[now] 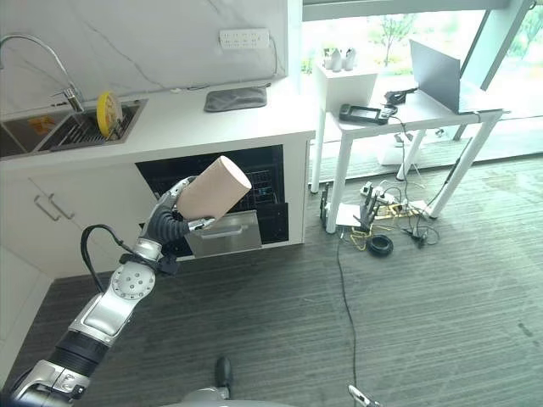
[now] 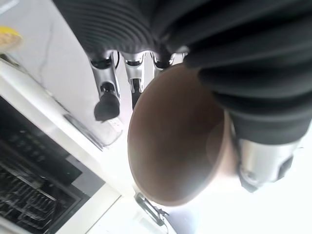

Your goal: Place the dishes in the dishwasher.

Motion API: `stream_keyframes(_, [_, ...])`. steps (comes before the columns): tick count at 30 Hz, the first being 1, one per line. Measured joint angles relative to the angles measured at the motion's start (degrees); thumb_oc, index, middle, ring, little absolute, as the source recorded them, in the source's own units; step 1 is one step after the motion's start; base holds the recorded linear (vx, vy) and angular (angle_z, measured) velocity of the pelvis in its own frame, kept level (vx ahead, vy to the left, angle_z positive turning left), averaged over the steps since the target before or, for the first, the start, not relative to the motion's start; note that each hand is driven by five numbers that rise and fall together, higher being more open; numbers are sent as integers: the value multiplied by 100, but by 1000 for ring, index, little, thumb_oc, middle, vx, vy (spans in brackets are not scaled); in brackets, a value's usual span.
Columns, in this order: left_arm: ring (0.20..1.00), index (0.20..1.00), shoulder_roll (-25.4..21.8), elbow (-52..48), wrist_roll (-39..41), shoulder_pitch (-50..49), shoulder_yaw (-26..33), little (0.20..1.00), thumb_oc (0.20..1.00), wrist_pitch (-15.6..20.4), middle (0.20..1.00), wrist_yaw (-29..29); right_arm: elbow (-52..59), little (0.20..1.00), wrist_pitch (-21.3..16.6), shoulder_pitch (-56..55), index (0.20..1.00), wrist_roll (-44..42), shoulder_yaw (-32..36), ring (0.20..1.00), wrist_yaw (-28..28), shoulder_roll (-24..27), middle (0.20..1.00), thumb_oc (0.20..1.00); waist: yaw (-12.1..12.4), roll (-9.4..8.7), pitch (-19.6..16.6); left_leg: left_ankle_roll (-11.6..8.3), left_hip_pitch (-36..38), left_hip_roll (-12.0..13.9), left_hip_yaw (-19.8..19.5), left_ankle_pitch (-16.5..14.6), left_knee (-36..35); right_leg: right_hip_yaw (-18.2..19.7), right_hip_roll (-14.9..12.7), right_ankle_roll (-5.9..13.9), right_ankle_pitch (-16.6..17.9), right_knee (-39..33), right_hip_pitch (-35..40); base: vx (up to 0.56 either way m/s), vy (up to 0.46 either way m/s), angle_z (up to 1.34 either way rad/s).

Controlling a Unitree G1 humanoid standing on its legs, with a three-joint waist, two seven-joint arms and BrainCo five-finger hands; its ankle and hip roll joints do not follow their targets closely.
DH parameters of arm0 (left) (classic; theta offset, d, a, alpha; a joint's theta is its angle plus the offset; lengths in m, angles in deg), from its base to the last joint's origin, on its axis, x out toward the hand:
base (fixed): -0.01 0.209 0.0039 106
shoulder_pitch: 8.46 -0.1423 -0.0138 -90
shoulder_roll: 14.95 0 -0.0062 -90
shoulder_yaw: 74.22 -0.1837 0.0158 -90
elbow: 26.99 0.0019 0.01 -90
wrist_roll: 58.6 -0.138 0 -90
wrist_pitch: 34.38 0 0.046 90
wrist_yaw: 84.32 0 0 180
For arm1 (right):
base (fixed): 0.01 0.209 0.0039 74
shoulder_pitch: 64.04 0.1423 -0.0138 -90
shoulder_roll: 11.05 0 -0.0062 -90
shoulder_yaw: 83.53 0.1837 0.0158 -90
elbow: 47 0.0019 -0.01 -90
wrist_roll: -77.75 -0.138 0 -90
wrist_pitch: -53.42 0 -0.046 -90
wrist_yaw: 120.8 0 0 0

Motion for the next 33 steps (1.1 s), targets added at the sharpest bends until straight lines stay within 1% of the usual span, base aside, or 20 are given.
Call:
stream_keyframes(1, [200,200,143,85,-2,93,-175,200,200,-112,200,-3,16,1000,-12,-45,1000,-97,17,1000,-18,-81,1000,1000,-114,21,-1,195,361,-213,-121,-3,-316,-120,-186,116,-79,874,-233,365,350,31])
stream_keyframes(2, [200,200,112,42,-27,214,-471,200,200,-122,200,-4,19,1000,-9,-180,1000,-90,13,1000,-18,-290,1000,1000,-231,80,19,338,928,-262,-304,-2,-829,-189,-338,208,-305,2391,-776,332,354,61])
stream_keyframes(5, [200,200,-147,89,-36,596,-415,200,200,-158,200,-167,544,1000,-31,-226,1000,-82,-10,1000,-37,-493,1000,1000,-196,180,55,563,1457,-478,-483,-510,-823,10,-470,340,-296,2889,-2694,295,395,61])
stream_keyframes(6, [200,200,-158,170,-35,582,-394,200,200,-174,200,-199,584,1000,-38,-229,1000,-83,-15,1000,-40,-495,1000,1000,-156,135,37,450,1762,-594,-466,-617,-823,0,-432,191,358,2856,-3012,201,346,48])
stream_keyframes(7, [200,200,-96,229,-34,476,-394,200,200,-179,200,-205,568,1000,-40,-229,1000,-84,-19,1000,-67,-460,1000,1000,-96,222,-37,95,1857,-568,-340,-858,-559,69,-397,-18,735,2981,-3041,190,378,49])
stream_keyframes(8, [200,200,-86,220,-34,497,-392,200,200,-190,200,-202,568,1000,-48,-196,1000,-83,-10,1000,-95,-501,1000,1000,-92,44,0,236,1372,-697,-280,-1200,211,145,-539,-44,765,2992,-2967,146,335,32])
stream_keyframes(9, [200,200,-74,183,-34,555,-391,200,200,-190,200,-201,557,1000,-63,-159,1000,-85,91,1000,-101,-479,1000,1000,-66,88,-16,703,1118,-815,-276,-1270,77,217,-524,20,794,3250,-3093,109,275,33])
stream_keyframes(10, [200,200,-44,180,-34,618,-393,200,200,-190,200,-200,565,1000,-110,-156,1000,-84,242,1000,-101,-427,1000,1000,-103,196,7,976,910,-781,-306,-1177,-50,220,-468,120,806,3566,-3219,71,170,-5])
stream_keyframes(11, [200,200,-139,173,-32,547,-380,200,200,-183,200,-203,511,1000,-126,-149,1000,-82,309,1000,-119,-432,1000,1000,-50,211,5,888,1137,-802,-184,-959,-174,364,-403,373,715,4208,-3339,74,169,-10])
stream_keyframes(14, [200,200,-199,89,-34,402,-378,200,200,-197,200,-208,510,1000,-147,-180,1000,-71,140,1000,-94,-406,1000,1000,-77,167,-41,864,1261,-785,-140,-1105,-94,214,-436,512,718,5271,-3547,63,62,-13])
stream_keyframes(15, [200,200,-244,90,-32,360,-383,200,200,-201,200,-207,530,1000,-151,-144,1000,-38,143,1000,-68,-408,1000,1000,-70,197,-23,849,1272,-774,-140,-1113,-132,142,-458,438,662,5154,-3545,134,-150,-33])
stream_keyframes(17, [200,200,-305,100,-35,373,-372,200,200,-205,200,-201,744,1000,-167,-33,1000,31,131,1000,-23,-410,1000,1000,-78,284,44,741,1342,-709,-388,-1174,-214,-36,-341,301,322,3705,-3443,133,-215,-32])
stream_keyframes(18, [200,200,-292,109,-37,405,-376,200,200,-206,200,-202,741,1000,-163,18,1000,31,105,1000,-32,-408,1000,1000,-126,278,49,741,1345,-694,-396,-1174,-211,-120,-317,321,349,2905,-3349,76,-190,1])
stream_keyframes(19, [200,200,-257,150,-40,477,-377,200,200,-203,200,-206,651,1000,-127,87,1000,32,84,1000,-40,-404,1000,1000,-189,169,105,702,1454,-736,-409,-1200,-200,-53,-404,478,719,2138,-3463,64,-191,21])
stream_keyframes(21, [200,200,-243,164,-43,457,-395,200,200,-198,200,-210,609,1000,-67,85,1000,32,172,1000,-73,-391,1000,1000,-233,141,152,591,1623,-716,-350,-1265,-253,28,-457,425,875,2423,-3531,48,-169,39])
stream_keyframes(23, [200,200,-225,23,-46,355,-382,200,200,-198,200,-272,582,1000,5,6,1000,35,181,1000,-153,-383,1000,1000,-120,265,129,544,1742,-546,-104,-1296,-375,-255,-316,348,769,2516,-3267,49,-142,35])
stream_keyframes(25, [200,200,-230,-77,-47,305,-328,200,200,-249,200,-297,546,1000,19,36,1000,45,237,1000,-254,-370,1000,1000,20,229,109,471,1787,-514,-111,-1338,-372,-328,-215,350,557,2441,-2920,72,-147,0])
stream_keyframes(27, [200,200,-167,-166,-46,142,-129,200,200,-294,200,-294,392,1000,-1,114,1000,53,237,1000,-362,-324,1000,1000,74,247,67,392,1874,-503,-104,-1381,-295,-282,-41,-46,614,1316,-2235,59,-178,-33])
stream_keyframes(31, [200,200,-193,-248,-47,-37,-123,200,200,-296,200,-244,361,1000,-7,10,1000,51,233,1000,-384,-316,1000,1000,69,52,-21,144,1514,-386,-122,-1493,268,-71,-41,-285,956,447,-1594,21,-131,-30])
stream_keyframes(33, [200,200,-177,-401,-46,-29,-123,200,200,-292,200,-246,434,1000,-9,-82,1000,41,227,1000,-392,-203,1000,1000,11,192,-64,24,1329,48,-134,-862,-307,-63,172,-286,949,413,-1589,22,-124,-23])
